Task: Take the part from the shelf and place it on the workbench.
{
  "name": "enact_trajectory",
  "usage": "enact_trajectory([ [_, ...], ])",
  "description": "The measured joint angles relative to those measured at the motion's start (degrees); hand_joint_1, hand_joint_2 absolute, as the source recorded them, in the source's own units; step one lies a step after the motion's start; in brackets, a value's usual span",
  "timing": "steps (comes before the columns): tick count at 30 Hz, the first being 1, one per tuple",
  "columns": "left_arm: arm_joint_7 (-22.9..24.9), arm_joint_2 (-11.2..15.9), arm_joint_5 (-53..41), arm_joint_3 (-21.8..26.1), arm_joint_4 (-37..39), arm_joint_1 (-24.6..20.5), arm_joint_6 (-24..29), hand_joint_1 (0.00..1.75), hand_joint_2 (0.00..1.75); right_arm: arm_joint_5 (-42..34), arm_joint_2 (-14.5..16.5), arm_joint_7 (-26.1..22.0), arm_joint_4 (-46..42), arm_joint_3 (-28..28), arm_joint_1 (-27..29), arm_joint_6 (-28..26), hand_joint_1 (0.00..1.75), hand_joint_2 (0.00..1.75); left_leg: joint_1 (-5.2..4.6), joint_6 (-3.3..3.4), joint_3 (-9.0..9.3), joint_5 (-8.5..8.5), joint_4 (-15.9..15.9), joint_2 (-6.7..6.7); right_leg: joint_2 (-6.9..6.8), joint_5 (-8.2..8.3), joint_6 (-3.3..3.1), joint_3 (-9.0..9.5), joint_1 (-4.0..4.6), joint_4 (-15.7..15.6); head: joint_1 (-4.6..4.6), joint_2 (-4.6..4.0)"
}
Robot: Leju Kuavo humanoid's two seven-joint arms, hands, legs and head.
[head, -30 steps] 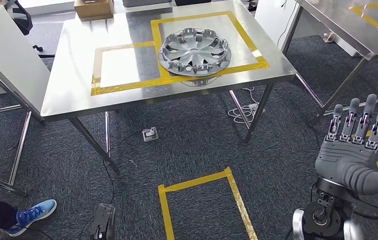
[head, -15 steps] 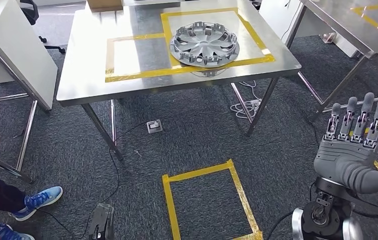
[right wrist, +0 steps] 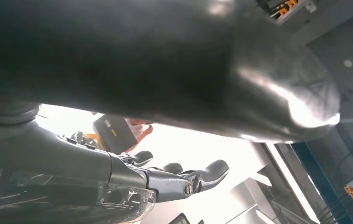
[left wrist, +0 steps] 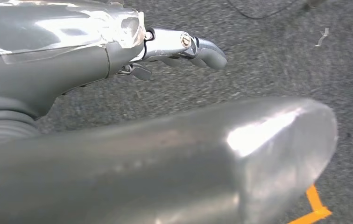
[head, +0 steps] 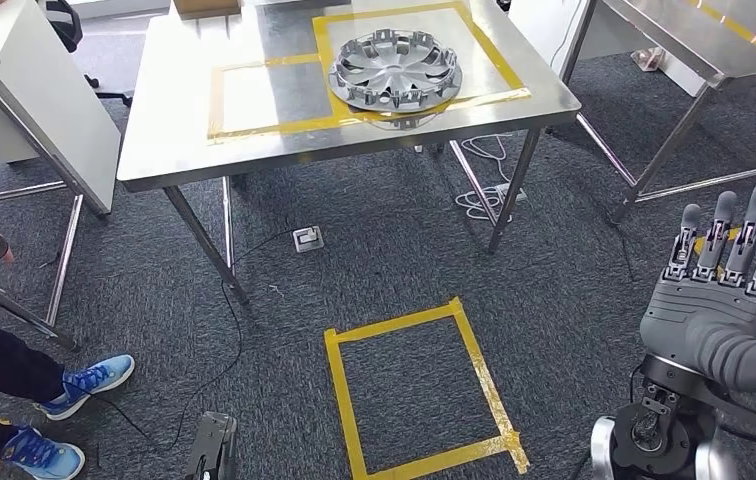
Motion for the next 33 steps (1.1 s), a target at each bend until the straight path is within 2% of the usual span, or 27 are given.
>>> enact_trajectory([
  [1, 0.0, 0.0, 0.0, 0.0, 0.1, 0.0, 0.0, 0.00, 0.00, 0.0, 0.0, 0.0, 0.0, 0.0, 0.0, -0.1, 0.00, 0.00, 0.10, -0.11, 0.63, 0.25, 1.2, 0.00, 0.02, 0.55, 0.15, -0.79, 0.01, 0.1, -0.02, -0.01],
  [2, 0.0, 0.0, 0.0, 0.0, 0.1, 0.0, 0.0, 0.00, 0.00, 0.0, 0.0, 0.0, 0.0, 0.0, 0.0, -0.2, 0.00, 0.00, 0.17, -0.10, 2.30, 1.42, 0.3, 0.00, 0.04, 1.06, 0.34, -1.52, 0.00, 0.2, -0.01, -0.01],
  [3, 0.0, 0.0, 0.0, 0.0, 0.2, -0.1, -0.1, 0.00, 0.00, 0.0, 0.0, 0.0, 0.0, 0.0, 0.0, -0.3, 0.00, 0.00, 0.20, 0.03, 5.01, 2.86, -2.7, -0.01, 0.08, 1.50, 0.56, -2.14, -0.02, 0.4, -0.02, 0.00],
  [4, 0.0, 0.0, 0.0, 0.0, 0.2, -0.3, -0.1, 0.00, 0.00, 0.0, 0.0, 0.0, 0.0, -0.1, 0.0, -0.3, 0.00, 0.00, 0.18, 0.31, 8.22, 3.51, -7.0, -0.07, 0.10, 1.91, 0.80, -2.61, -0.04, 0.5, -0.03, 0.00],
  [5, 0.0, 0.0, 0.0, 0.0, 0.2, -0.4, -0.1, 0.00, 0.00, 0.0, 0.0, 0.0, -0.1, -0.1, 0.0, -0.3, 0.00, 0.00, 0.06, 0.67, 11.07, 3.58, -11.1, -0.15, 0.09, 2.32, 1.11, -2.91, 0.01, 0.5, 0.02, 0.01],
  [6, 0.0, 0.0, -0.1, 0.0, 0.2, -0.6, -0.1, 0.00, 0.00, 0.1, 0.0, 0.0, -0.1, -0.1, 0.0, -0.3, 0.00, 0.00, -0.15, 1.12, 12.99, 3.35, -14.0, -0.24, 0.06, 2.73, 1.48, -3.03, 0.03, 0.5, 0.04, 0.00],
  [8, 0.0, 0.1, -0.1, 0.0, 0.2, -0.7, -0.1, 0.00, 0.00, 0.1, 0.0, 0.0, -0.3, -0.2, -0.1, -0.4, 0.00, 0.00, -0.70, 2.00, 13.93, 3.17, -16.0, -0.29, 0.00, 3.67, 2.34, -3.12, -0.02, 0.2, 0.06, 0.00],
  [10, 0.1, 0.0, -0.1, 0.0, 0.3, -0.8, -0.1, 0.00, 0.00, 0.1, -0.1, 0.1, -0.3, -0.3, 0.0, -0.4, 0.00, 0.00, -0.62, 3.00, 13.40, 4.39, -16.7, -0.05, 0.05, 3.77, 2.85, -3.60, -0.08, 0.4, 0.04, 0.01],
  [11, 0.1, 0.0, -0.1, 0.0, 0.3, -1.0, -0.1, 0.00, 0.00, 0.2, -0.1, 0.1, -0.3, -0.4, 0.0, -0.4, 0.00, 0.00, -0.50, 3.51, 12.95, 5.19, -17.0, 0.10, 0.09, 2.59, 2.72, -4.29, -0.05, 1.5, 0.13, 0.00],
  [12, 0.2, -0.1, -0.1, 0.0, 0.3, -1.1, -0.1, 0.00, 0.00, 0.2, -0.2, 0.1, -0.3, -0.5, 0.0, -0.4, 0.00, 0.00, -0.40, 3.90, 12.31, 6.02, -17.3, 0.24, 0.12, 0.48, 2.42, -5.44, -0.03, 4.1, 0.19, -0.01],
  [14, 0.3, -0.3, 0.0, 0.0, 0.4, -1.2, -0.1, 0.00, 0.00, 0.2, -0.2, 0.1, -0.3, -0.7, 0.0, -0.4, 0.00, 0.00, -0.64, 4.25, 10.59, 7.37, -17.3, 0.38, 0.15, -4.50, 1.96, -8.19, -0.06, 12.0, 0.29, -0.01],
  [15, 0.4, -0.3, 0.0, 0.0, 0.4, -1.2, -0.1, 0.00, 0.00, 0.2, -0.2, 0.1, -0.3, -0.7, 0.0, -0.4, 0.00, 0.00, -0.76, 4.26, 9.70, 8.00, -17.2, 0.43, 0.15, -5.93, 2.14, -9.03, -0.09, 15.7, 0.29, 0.00],
  [16, 0.4, -0.3, 0.0, 0.0, 0.5, -1.2, -0.1, 0.00, 0.00, 0.2, -0.2, 0.1, -0.3, -0.8, 0.0, -0.4, 0.00, 0.00, -0.87, 4.23, 8.86, 8.62, -17.2, 0.49, 0.14, -6.17, 2.59, -8.82, -0.12, 17.4, 0.29, 0.01],
  [17, 0.4, -0.3, 0.0, 0.0, 0.5, -1.2, -0.1, 0.00, 0.00, 0.2, -0.3, 0.1, -0.3, -0.8, 0.0, -0.4, 0.00, 0.00, -0.94, 4.14, 8.09, 9.18, -17.1, 0.53, 0.14, -5.50, 3.13, -7.50, -0.13, 17.0, 0.29, 0.01],
  [18, 0.5, -0.3, 0.0, 0.0, 0.6, -1.2, -0.1, 0.00, 0.00, 0.2, -0.3, 0.1, -0.3, -0.8, 0.0, -0.4, 0.00, 0.00, -0.98, 4.00, 7.40, 9.69, -17.0, 0.55, 0.13, -4.33, 3.57, -4.91, -0.13, 14.0, 0.29, 0.01],
  [19, 0.5, -0.3, 0.0, 0.0, 0.6, -1.2, -0.1, 0.00, 0.00, 0.2, -0.3, 0.1, -0.3, -0.8, 0.0, -0.4, 0.00, 0.00, -1.01, 3.80, 6.78, 10.12, -16.8, 0.54, 0.13, -3.55, 3.72, -1.66, -0.12, 9.4, 0.29, 0.01],
  [20, 0.5, -0.3, 0.0, 0.0, 0.6, -1.2, -0.1, 0.00, 0.00, 0.2, -0.3, 0.1, -0.3, -0.8, -0.1, -0.4, 0.00, 0.00, -1.09, 3.56, 6.21, 10.48, -16.6, 0.53, 0.14, -3.32, 3.55, 1.35, 0.02, 4.8, 0.29, 0.01],
  [21, 0.5, -0.3, 0.0, 0.0, 0.6, -1.2, -0.1, 0.00, 0.00, 0.2, -0.3, 0.1, -0.3, -0.8, -0.1, -0.4, 0.00, 0.00, -1.16, 3.27, 5.78, 10.89, -16.4, 0.53, 0.16, -3.28, 3.18, 3.45, 0.17, 1.5, 0.26, 0.00],
  [22, 0.5, -0.4, 0.0, 0.0, 0.7, -1.2, -0.1, 0.00, 0.00, 0.3, -0.3, 0.1, -0.3, -0.9, -0.1, -0.4, 0.00, 0.00, -1.19, 2.97, 5.46, 11.27, -16.2, 0.52, 0.20, -3.55, 2.78, 4.37, 0.36, -0.2, 0.28, 0.00],
  [24, 0.5, -0.4, 0.2, 0.0, 0.8, -1.2, 0.0, 0.00, 0.00, 0.3, -0.3, 0.1, -0.3, -0.9, -0.1, -0.4, 0.00, 0.00, -1.10, 2.30, 4.97, 12.04, -16.2, 0.46, 0.22, -2.99, 1.92, 3.93, 0.41, -0.5, 0.32, 0.00],
  [25, 0.5, -0.4, 0.4, 0.0, 0.9, -1.1, 0.1, 0.00, 0.00, 0.3, -0.3, 0.2, -0.3, -0.9, -0.2, -0.4, 0.00, 0.00, -1.01, 1.94, 4.55, 11.67, -15.9, 0.35, 0.20, -2.62, 1.44, 3.49, 0.27, -0.5, 0.34, 0.01],
  [26, 0.5, -0.3, 0.5, 0.0, 0.9, -1.1, 0.1, 0.00, 0.00, 0.3, -0.3, 0.2, -0.2, -0.9, -0.3, -0.4, 0.00, 0.00, -0.90, 1.55, 3.91, 10.35, -14.7, 0.23, 0.13, -2.09, 0.82, 3.01, 0.09, -0.5, 0.26, 0.00],
  [28, 0.4, -0.3, 0.8, 0.0, 1.0, -1.0, 0.2, 0.00, 0.00, 0.3, -0.3, 0.3, -0.2, -0.8, -0.4, -0.3, 0.00, 0.00, -0.56, 0.80, 1.86, 5.21, -8.9, 0.05, 0.01, -1.02, 0.04, 1.90, -0.03, -0.6, 0.11, 0.00],
  [29, 0.4, -0.3, 0.9, 0.0, 1.1, -0.9, 0.2, 0.00, 0.00, 0.3, -0.3, 0.3, -0.1, -0.8, -0.4, -0.3, 0.00, 0.00, -0.37, 0.51, 0.75, 2.60, -4.8, 0.04, -0.03, -0.52, -0.11, 1.31, 0.04, -0.5, 0.08, 0.00],
  [30, 0.4, -0.3, 1.0, 0.1, 1.1, -0.9, 0.2, 0.00, 0.00, 0.3, -0.3, 0.3, 0.0, -0.8, -0.4, -0.3, 0.00, 0.00, -0.23, 0.30, -0.03, 0.93, -1.2, 0.04, -0.05, -0.07, -0.08, 0.70, 0.12, -0.5, 0.08, 0.00],
  [31, 0.3, -0.3, 1.2, 0.1, 1.2, -0.9, 0.3, 0.00, 0.00, 0.3, -0.3, 0.4, 0.0, -0.8, -0.4, -0.3, 0.00, 0.00, -0.14, 0.20, -0.01, 0.49, 0.9, 0.04, -0.05, 0.36, -0.03, 0.08, 0.19, -0.4, 0.07, 0.00],
  [33, 0.3, -0.3, 1.2, 0.2, 1.2, -0.9, 0.4, 0.00, 0.00, 0.3, -0.3, 0.4, 0.2, -0.8, -0.4, -0.3, 0.00, 0.00, -0.06, 0.25, 1.74, 1.64, 0.4, 0.03, -0.02, 0.93, 0.10, -0.80, 0.27, -0.2, 0.06, 0.00],
])
